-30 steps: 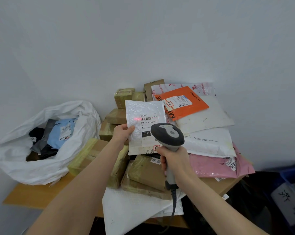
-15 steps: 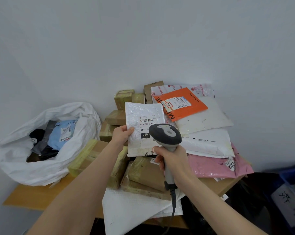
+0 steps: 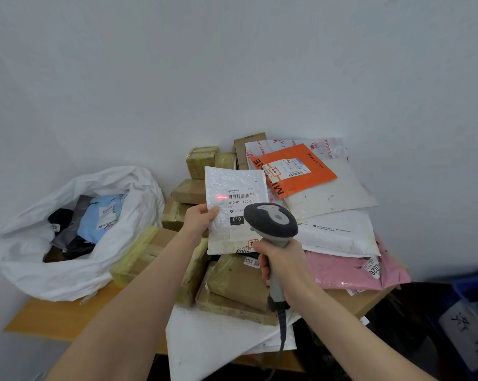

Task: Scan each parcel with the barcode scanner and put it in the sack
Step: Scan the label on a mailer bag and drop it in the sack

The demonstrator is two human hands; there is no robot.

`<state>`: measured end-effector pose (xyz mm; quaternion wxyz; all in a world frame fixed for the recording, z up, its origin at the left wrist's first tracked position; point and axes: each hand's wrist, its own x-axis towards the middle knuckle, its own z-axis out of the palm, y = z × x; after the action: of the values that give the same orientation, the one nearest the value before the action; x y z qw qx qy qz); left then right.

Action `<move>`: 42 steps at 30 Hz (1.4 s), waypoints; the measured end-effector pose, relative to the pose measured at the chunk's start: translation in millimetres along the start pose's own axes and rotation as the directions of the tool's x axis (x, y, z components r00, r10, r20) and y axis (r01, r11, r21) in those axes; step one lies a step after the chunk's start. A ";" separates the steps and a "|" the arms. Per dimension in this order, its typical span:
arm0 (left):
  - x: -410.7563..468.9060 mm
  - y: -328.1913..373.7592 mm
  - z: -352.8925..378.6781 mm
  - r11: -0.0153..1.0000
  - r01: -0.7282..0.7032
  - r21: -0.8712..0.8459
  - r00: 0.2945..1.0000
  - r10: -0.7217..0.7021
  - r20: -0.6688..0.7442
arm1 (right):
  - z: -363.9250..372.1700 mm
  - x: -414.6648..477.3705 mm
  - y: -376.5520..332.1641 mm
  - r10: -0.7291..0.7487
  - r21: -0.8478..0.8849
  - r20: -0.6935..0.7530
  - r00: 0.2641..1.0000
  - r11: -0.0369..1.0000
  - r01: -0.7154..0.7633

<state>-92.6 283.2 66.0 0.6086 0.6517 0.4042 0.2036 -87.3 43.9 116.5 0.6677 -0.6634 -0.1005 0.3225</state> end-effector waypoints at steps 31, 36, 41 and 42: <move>-37.4 -27.5 -91.4 0.996 -0.090 0.003 0.995 0.090 -0.050 | 107.1 -16.1 26.0 0.290 0.381 0.136 0.947 0.867 -0.321; -81.0 -39.4 -144.7 1.000 -0.027 0.006 0.984 0.027 -0.176 | 142.6 -35.5 33.3 0.293 0.379 0.195 0.936 0.857 -0.348; -95.5 -39.0 -202.4 0.999 -0.044 -0.016 0.959 0.037 -0.281 | 181.5 -36.9 21.6 0.224 0.369 0.219 0.950 0.882 -0.293; -94.0 -38.5 -213.5 0.998 -0.055 -0.018 0.953 0.047 -0.300 | 190.5 -34.8 18.0 0.209 0.367 0.219 0.953 0.887 -0.279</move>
<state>-320.5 342.0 88.0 0.5434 0.6155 0.4720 0.3211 -226.6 179.1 128.5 0.7300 -0.4921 -0.0066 0.4742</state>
